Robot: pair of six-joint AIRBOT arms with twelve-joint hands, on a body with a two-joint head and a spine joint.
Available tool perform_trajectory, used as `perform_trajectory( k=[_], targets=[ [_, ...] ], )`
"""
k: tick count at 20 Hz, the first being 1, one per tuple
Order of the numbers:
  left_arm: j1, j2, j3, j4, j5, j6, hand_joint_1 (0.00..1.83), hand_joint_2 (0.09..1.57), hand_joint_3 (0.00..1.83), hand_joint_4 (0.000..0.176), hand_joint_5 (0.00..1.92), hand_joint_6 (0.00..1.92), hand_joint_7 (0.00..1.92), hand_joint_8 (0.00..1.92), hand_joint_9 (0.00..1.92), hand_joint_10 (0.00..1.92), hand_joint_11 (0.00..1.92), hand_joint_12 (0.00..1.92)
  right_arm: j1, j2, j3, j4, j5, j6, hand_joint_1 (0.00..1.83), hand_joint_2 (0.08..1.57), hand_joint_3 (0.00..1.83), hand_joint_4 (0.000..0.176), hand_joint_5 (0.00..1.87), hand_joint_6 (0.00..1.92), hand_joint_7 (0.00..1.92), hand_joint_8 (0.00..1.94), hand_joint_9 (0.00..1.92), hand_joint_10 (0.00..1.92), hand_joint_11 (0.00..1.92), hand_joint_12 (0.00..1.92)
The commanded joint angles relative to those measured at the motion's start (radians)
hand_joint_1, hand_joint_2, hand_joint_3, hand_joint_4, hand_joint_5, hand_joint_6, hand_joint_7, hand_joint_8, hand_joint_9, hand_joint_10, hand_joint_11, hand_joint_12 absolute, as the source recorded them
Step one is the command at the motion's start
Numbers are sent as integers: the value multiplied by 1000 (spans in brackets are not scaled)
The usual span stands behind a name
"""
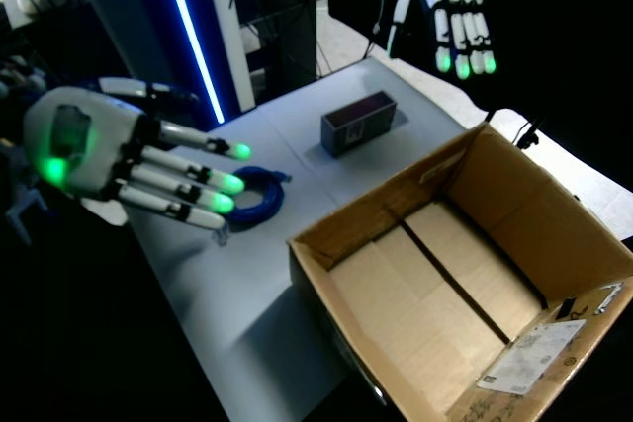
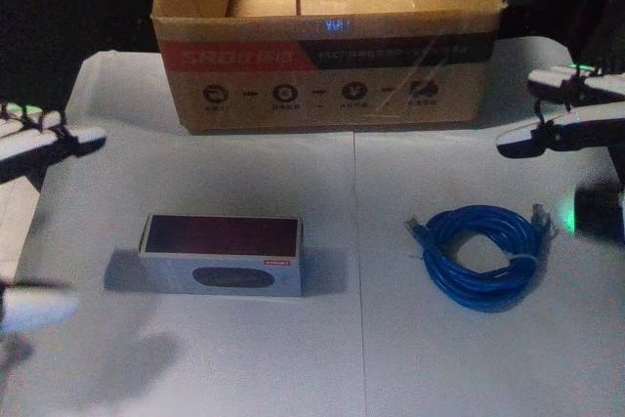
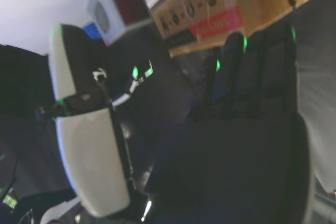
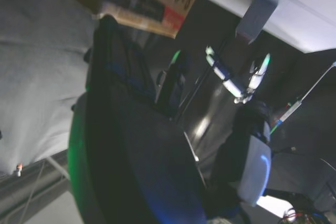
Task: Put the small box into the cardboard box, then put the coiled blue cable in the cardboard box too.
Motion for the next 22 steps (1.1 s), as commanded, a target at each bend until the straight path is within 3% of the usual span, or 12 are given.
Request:
perform_trajectory(
  k=[1, 8, 11, 12, 13, 14, 15, 16, 17, 18, 20, 22],
  targets=[
    [-25, -10, 9, 4, -86, 2, 359, 986, 0, 176, 206, 0, 149, 0, 118, 0, 15, 233, 9, -1, 4, 11, 113, 6, 338, 1057, 0, 176, 106, 0, 62, 0, 0, 0, 0, 0],
    [-197, -86, 65, 131, 48, -38, 581, 838, 0, 176, 188, 2, 178, 11, 172, 14, 78, 223, 9, -2, 4, 8, 113, 6, 793, 775, 0, 176, 22, 8, 0, 0, 0, 0, 0, 0],
    [-252, -119, 92, 172, 93, -66, 582, 833, 0, 176, 190, 2, 184, 4, 178, 7, 75, 223, 9, -2, 4, 3, 113, 6, 727, 842, 3, 176, 125, 11, 0, 0, 0, 0, 0, 0],
    [-253, -120, 92, 172, 94, -66, 566, 839, 0, 176, 201, 5, 190, 5, 186, 8, 85, 234, 9, -4, 5, 2, 113, 6, 726, 917, 3, 26, 583, 29, 393, 32, 336, 51, 250, 152],
    [-253, -121, 93, 172, 94, -66, 589, 822, 1, 176, 208, 2, 200, 3, 201, 5, 59, 304, 9, -7, 7, 2, 113, 6, 788, 1008, 15, 0, 1009, 76, 870, 64, 794, 73, 675, 500],
    [-255, -121, 95, 172, 97, -66, 597, 827, 4, 176, 211, 0, 216, 1, 211, 0, 0, 480, 9, -10, 9, 2, 110, 7, 752, 1137, 15, 0, 1140, 15, 1149, 5, 1086, 14, 901, 739],
    [-256, -121, 96, 172, 99, -66, 605, 842, 7, 176, 218, 2, 221, 2, 210, 0, 0, 490, 9, -11, 9, 1, 110, 7, 629, 1126, 0, 0, 654, 0, 828, 0, 904, 0, 655, 905],
    [-257, -122, 99, 172, 101, -66, 625, 837, 3, 176, 209, 0, 217, 0, 205, 0, 0, 488, 9, -11, 9, -3, 109, 6, 616, 1071, 0, 92, 395, 0, 600, 0, 857, 0, 422, 897],
    [-260, -124, 101, 172, 102, -66, 662, 828, 0, 176, 209, 0, 212, 0, 202, 0, 0, 467, 9, -9, 9, -4, 109, 6, 512, 1045, 0, 173, 120, 0, 197, 0, 303, 0, 31, 593],
    [-263, -129, 105, 172, 102, -66, 699, 811, 0, 169, 221, 5, 210, 1, 194, 0, 0, 466, 10, -7, 10, -4, 109, 6, 483, 1021, 0, 176, 5, 0, 8, 0, 17, 0, 0, 30],
    [-280, -140, 112, 175, 113, -66, 721, 811, 0, 157, 233, 7, 213, 2, 188, 1, 0, 469, 10, -3, 10, -4, 109, 6, 456, 1000, 0, 176, 12, 4, 0, 0, 0, 0, 0, 0],
    [-294, -151, 120, 183, 131, -65, 679, 834, 1, 165, 246, 2, 249, 3, 226, 5, 0, 547, 10, -4, 10, -4, 109, 6, 464, 973, 0, 176, 10, 4, 0, 0, 0, 0, 0, 0]
  ],
)
